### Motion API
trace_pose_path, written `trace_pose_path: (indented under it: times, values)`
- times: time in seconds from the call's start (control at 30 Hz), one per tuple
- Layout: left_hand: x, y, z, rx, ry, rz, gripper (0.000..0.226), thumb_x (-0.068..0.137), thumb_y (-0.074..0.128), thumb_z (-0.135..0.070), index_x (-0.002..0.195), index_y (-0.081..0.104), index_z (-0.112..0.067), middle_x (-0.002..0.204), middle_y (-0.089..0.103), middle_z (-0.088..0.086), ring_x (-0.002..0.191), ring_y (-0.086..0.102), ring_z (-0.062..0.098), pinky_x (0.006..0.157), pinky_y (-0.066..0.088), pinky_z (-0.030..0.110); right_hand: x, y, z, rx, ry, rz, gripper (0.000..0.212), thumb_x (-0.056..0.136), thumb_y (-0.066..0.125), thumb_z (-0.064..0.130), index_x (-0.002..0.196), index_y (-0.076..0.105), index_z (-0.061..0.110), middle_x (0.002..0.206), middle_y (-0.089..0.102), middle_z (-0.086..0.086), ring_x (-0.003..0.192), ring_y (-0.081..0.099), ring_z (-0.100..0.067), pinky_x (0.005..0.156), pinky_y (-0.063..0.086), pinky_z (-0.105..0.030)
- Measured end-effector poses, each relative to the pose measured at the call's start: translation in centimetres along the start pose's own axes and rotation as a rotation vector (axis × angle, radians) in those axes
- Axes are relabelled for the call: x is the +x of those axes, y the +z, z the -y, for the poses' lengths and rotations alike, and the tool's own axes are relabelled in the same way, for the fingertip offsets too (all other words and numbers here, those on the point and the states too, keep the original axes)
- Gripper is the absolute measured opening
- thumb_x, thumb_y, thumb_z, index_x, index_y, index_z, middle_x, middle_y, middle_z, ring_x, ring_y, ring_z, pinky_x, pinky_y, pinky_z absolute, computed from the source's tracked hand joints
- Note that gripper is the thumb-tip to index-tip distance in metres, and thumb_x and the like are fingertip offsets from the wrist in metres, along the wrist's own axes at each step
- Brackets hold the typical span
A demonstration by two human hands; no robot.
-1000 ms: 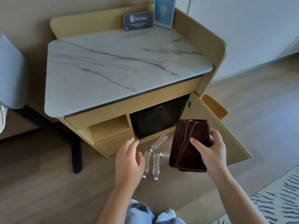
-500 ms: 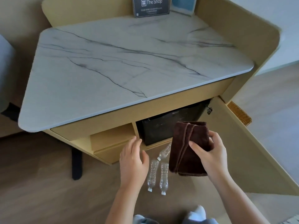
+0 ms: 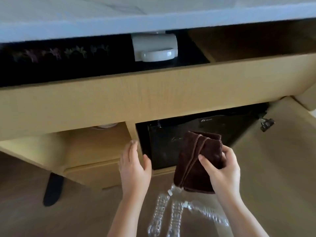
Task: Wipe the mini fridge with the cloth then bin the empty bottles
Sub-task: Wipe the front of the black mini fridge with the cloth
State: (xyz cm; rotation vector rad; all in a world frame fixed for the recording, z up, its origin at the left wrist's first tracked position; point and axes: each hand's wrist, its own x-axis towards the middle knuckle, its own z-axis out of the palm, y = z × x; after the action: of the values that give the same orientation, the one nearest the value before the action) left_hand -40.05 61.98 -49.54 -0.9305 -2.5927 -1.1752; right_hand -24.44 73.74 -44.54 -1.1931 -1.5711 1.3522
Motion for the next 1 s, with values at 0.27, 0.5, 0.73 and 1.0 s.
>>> trace_pose_path:
  times: [0.27,0.5,0.73,1.0]
  values:
    - [2.1,7.0,4.4,-0.135,0.052,-0.308,0.056,0.084,0.052,-0.02,0.134,0.029,-0.008,0.128,0.048,0.021,0.119,0.047,0.031,0.094,0.04,0.037,4.9,3.9,-8.3,0.163,-0.202,0.016,0.034,0.07,0.076,0.006,0.093,0.057,0.024,0.087,0.064,0.008,0.076,0.062,0.002,0.063,0.049,-0.014]
    - [2.8,9.9,5.4,-0.196,0.051,-0.408,0.068,0.087,0.058,-0.015,0.141,0.021,-0.001,0.138,0.037,0.019,0.128,0.035,0.023,0.097,0.029,0.028,7.1,7.0,-11.9,0.311,-0.365,0.038,0.036,0.07,0.075,0.007,0.092,0.056,0.027,0.087,0.063,0.01,0.08,0.062,0.0,0.069,0.05,-0.014]
    - [3.1,11.2,4.7,-0.208,0.06,-0.529,0.07,0.084,0.062,-0.017,0.139,0.023,0.003,0.133,0.04,0.022,0.125,0.038,0.032,0.095,0.032,0.029,8.3,8.3,-12.3,0.418,-0.471,-0.004,0.036,0.07,0.076,0.008,0.092,0.056,0.028,0.088,0.063,0.01,0.082,0.062,0.001,0.07,0.049,-0.013]
    - [3.2,13.1,3.1,-0.163,0.015,-0.65,0.08,0.079,0.067,-0.025,0.139,0.023,0.003,0.138,0.034,0.024,0.128,0.034,0.036,0.098,0.038,0.047,10.9,5.3,-14.2,0.56,-0.424,-0.14,0.033,0.07,0.075,0.014,0.091,0.056,0.032,0.094,0.065,0.006,0.087,0.063,-0.007,0.08,0.051,-0.032]
